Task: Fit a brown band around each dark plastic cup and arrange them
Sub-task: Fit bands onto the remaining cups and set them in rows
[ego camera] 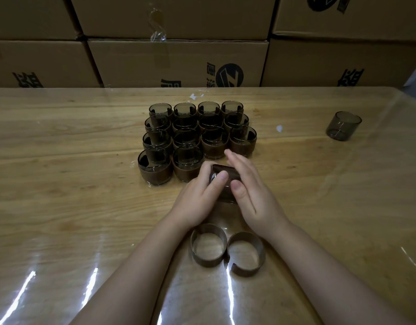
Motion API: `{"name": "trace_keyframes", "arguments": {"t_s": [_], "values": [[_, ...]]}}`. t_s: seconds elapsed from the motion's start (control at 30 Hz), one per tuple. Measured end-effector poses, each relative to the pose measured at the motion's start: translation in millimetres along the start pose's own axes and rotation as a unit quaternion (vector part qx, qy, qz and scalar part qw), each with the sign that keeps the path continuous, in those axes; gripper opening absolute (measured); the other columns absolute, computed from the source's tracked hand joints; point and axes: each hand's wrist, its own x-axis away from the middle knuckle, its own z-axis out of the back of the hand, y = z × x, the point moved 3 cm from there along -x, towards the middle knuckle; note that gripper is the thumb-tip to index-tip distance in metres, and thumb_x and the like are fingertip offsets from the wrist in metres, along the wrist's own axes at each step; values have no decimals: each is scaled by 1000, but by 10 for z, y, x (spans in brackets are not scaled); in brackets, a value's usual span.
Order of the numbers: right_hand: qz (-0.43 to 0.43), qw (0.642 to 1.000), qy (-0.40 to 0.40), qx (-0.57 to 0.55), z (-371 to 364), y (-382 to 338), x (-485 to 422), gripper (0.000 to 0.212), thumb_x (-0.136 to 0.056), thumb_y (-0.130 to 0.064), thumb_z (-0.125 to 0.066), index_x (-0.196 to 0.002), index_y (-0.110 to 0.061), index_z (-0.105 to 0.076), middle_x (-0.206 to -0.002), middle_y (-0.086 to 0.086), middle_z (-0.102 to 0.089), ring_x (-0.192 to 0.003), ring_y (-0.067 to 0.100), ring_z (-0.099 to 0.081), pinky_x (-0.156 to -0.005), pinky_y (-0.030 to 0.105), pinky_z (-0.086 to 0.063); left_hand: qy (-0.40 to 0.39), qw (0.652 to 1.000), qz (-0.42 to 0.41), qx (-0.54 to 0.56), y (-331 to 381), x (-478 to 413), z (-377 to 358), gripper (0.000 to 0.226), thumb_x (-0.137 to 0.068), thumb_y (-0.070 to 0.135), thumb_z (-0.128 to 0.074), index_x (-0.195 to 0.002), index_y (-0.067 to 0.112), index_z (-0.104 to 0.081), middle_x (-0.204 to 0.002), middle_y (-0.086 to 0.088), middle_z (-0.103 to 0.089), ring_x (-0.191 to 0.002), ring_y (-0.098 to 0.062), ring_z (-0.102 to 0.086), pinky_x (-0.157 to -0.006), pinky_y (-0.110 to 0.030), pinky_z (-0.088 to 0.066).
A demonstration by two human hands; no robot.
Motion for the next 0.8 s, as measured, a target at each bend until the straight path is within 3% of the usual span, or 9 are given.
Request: {"name": "trace_keyframes", "arguments": {"t_s": [0.07, 0.13, 0.23, 0.33, 0.47, 0.53, 0.6, 0.67, 0.8], "values": [[46, 998, -9, 41, -4, -23, 7, 55, -96, -32, -45, -148, -23, -29, -153, -2, -31, -142, 5, -28, -113, 19, -27, 5, 995, 7, 95, -4, -12, 25, 74, -78, 72, -29, -121, 18, -54, -110, -2, -65, -108, -23, -61, -98, -46, -46], [67, 996, -15, 65, -16, -25, 12, 63, -91, -36, -56, -147, -27, -30, -151, -4, -32, -139, 6, -32, -110, 25, -35, 0, 980, 48, 195, -24, -23, 39, 74, -84, 67, -30, -120, 10, -60, -113, -12, -68, -105, -20, -65, -90, -32, -54], [52, 997, -21, 48, -31, 11, 12, 66, -86, -42, -60, -145, -38, -29, -140, -14, -35, -123, 2, -46, -93, 30, -52, -3, 971, 79, 225, -48, -37, 47, 71, -88, 69, -27, -109, 11, -63, -81, 3, -70, -64, 0, -65, -51, -13, -49], [-29, 999, -35, -5, -35, 67, 11, 70, -82, -54, -60, -140, -59, -22, -132, -21, -43, -95, 1, -61, -77, 29, -56, -4, 979, 57, 197, -67, -63, 68, 46, -84, 60, -33, -90, 21, -57, -54, 15, -58, -41, 1, -47, -39, -13, -33], [-147, 983, -14, -112, -25, 205, 0, 72, -69, -61, -66, -129, -65, -27, -108, -16, -67, -91, 12, -69, -86, 42, -56, -20, 983, 15, 180, -100, -78, 61, 36, -74, 50, -63, -105, 34, -56, -71, 22, -65, -51, 4, -54, -43, -13, -39], [-159, 979, -19, -122, -33, 211, -8, 69, -69, -65, -63, -129, -60, -30, -110, -26, -64, -97, 11, -68, -91, 44, -54, -13, 983, 8, 182, -87, -73, 65, 46, -66, 52, -69, -107, 38, -55, -79, 22, -67, -56, 3, -56, -46, -16, -42], [-164, 978, -31, -124, -55, 211, 0, 75, -71, -73, -58, -136, -47, -33, -108, -18, -68, -98, 9, -68, -91, 44, -53, 7, 979, -6, 202, -76, -73, 97, 44, -68, 43, -75, -107, 36, -55, -83, 23, -68, -61, 3, -59, -49, -15, -45], [-160, 978, -54, -121, -67, 199, 10, 76, -74, -78, -51, -137, -38, -39, -96, -12, -72, -88, 7, -69, -85, 32, -54, 35, 976, -35, 211, -59, -58, 122, 50, -66, 37, -79, -109, 35, -54, -93, 24, -69, -76, 4, -64, -61, -13, -49], [-186, 966, -107, -143, -33, 162, -5, 35, -77, -65, -51, -101, -41, -62, -79, -15, -71, -70, -4, -63, -73, 12, -45, 118, 973, -101, 173, 26, 23, 110, 59, -63, 43, -73, -116, 39, -47, -107, 23, -64, -101, 9, -59, -83, -9, -45]]}}
